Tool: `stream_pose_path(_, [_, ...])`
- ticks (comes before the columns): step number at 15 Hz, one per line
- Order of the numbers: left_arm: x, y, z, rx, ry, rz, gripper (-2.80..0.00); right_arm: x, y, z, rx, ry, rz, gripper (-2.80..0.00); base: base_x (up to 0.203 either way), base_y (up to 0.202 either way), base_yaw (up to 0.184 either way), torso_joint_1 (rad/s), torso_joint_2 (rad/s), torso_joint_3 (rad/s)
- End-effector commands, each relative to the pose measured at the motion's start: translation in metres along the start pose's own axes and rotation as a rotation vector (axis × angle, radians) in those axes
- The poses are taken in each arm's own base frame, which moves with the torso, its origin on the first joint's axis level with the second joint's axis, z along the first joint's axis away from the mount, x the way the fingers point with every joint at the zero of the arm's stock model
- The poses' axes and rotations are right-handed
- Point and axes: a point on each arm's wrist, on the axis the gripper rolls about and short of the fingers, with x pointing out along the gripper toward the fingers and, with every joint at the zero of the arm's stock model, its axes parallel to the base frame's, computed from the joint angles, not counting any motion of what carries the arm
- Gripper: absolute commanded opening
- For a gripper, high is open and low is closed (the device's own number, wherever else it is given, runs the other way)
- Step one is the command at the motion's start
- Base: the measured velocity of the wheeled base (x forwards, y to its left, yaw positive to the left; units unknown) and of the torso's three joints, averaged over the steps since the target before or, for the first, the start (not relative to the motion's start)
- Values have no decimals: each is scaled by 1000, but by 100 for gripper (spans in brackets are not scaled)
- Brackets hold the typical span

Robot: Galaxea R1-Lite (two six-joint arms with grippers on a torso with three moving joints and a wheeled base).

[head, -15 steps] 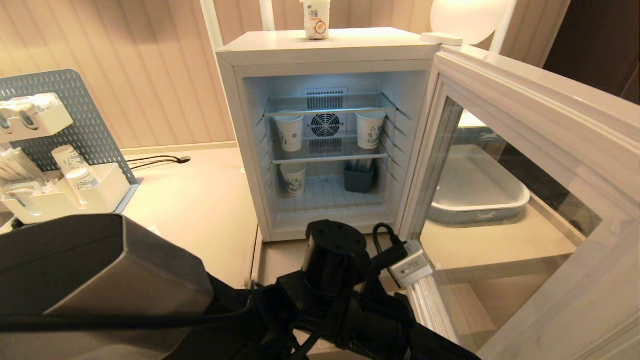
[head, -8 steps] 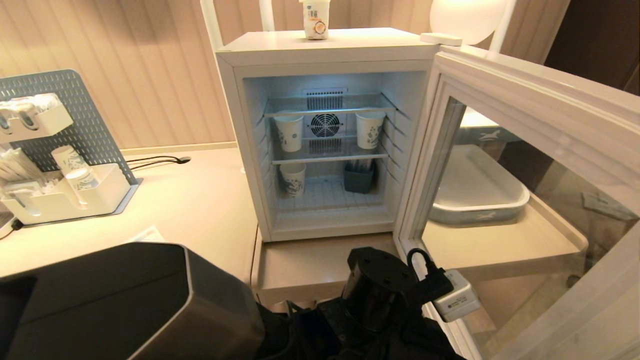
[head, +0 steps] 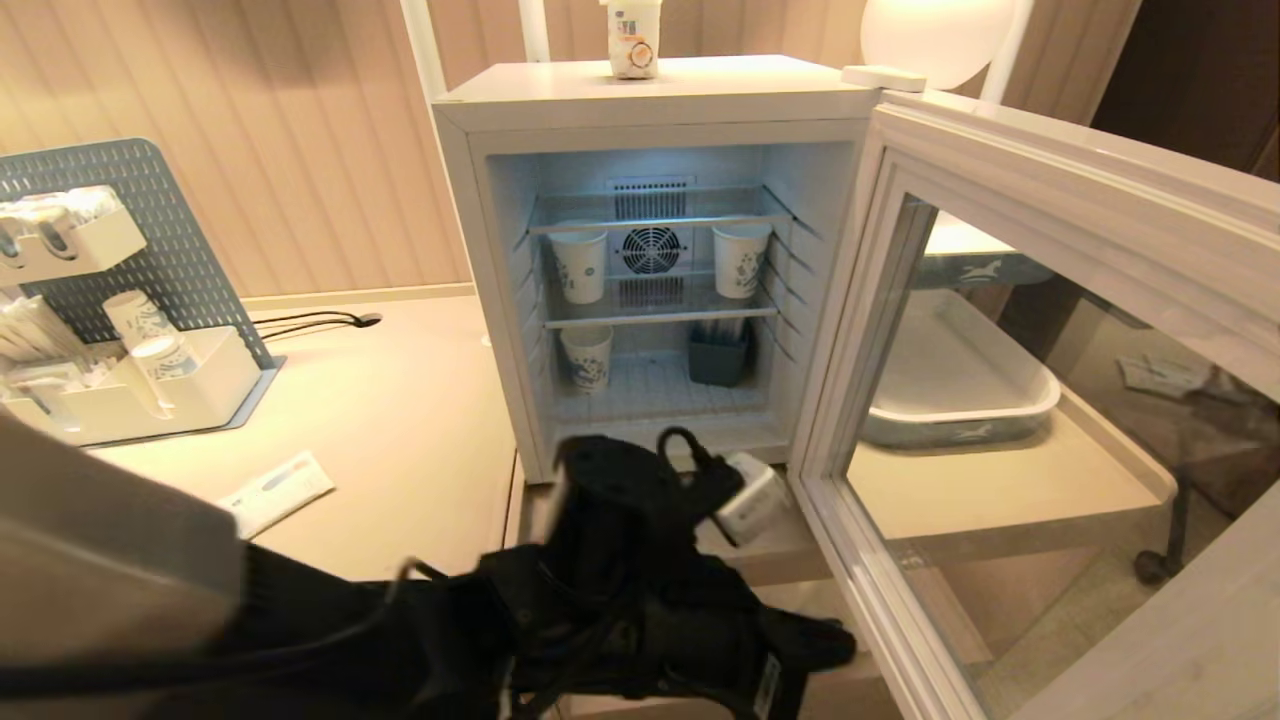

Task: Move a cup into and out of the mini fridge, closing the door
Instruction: Open the freezer door, then put the yoghurt in the freezer

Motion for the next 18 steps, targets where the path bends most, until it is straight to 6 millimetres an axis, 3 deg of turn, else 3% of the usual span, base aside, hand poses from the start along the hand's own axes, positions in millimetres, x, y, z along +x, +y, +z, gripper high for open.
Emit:
stream_pose_path(1, [-73, -27, 38, 35, -160, 131, -280, 0, 0, 0, 1, -1, 0, -280, 0, 0, 0, 0, 0, 0])
stream_pose_path(3, [-149, -54, 54, 21, -272, 383, -280, 0, 0, 0, 0, -2, 2, -280, 0, 0, 0, 0, 0, 0])
stream_pose_path(5, [-235, -93, 53, 6, -403, 623, -280, 0, 0, 0, -11, -5, 2, -280, 0, 0, 0, 0, 0, 0])
stream_pose_path(7, [-310, -129, 30, -33, -499, 879, -280, 0, 0, 1, -19, -8, 4, -280, 0, 0, 0, 0, 0, 0])
stream_pose_path(9, [-358, -172, -13, -85, -602, 1162, -280, 0, 0, 0, -9, -5, 1, -280, 0, 0, 0, 0, 0, 0])
stream_pose_path(11, [-363, -210, -63, -126, -667, 1372, -280, 0, 0, 0, -3, -3, 1, -280, 0, 0, 0, 0, 0, 0])
stream_pose_path(14, [-339, -224, -127, -137, -688, 1446, -280, 0, 0, 0, 3, -2, 1, -280, 0, 0, 0, 0, 0, 0])
stream_pose_path(16, [-321, -206, -158, -76, -670, 1363, -280, 0, 0, 0, 0, -2, 1, -280, 0, 0, 0, 0, 0, 0])
stream_pose_path(18, [-306, -165, -168, -46, -664, 1357, -280, 0, 0, 0, 0, -2, 1, -280, 0, 0, 0, 0, 0, 0])
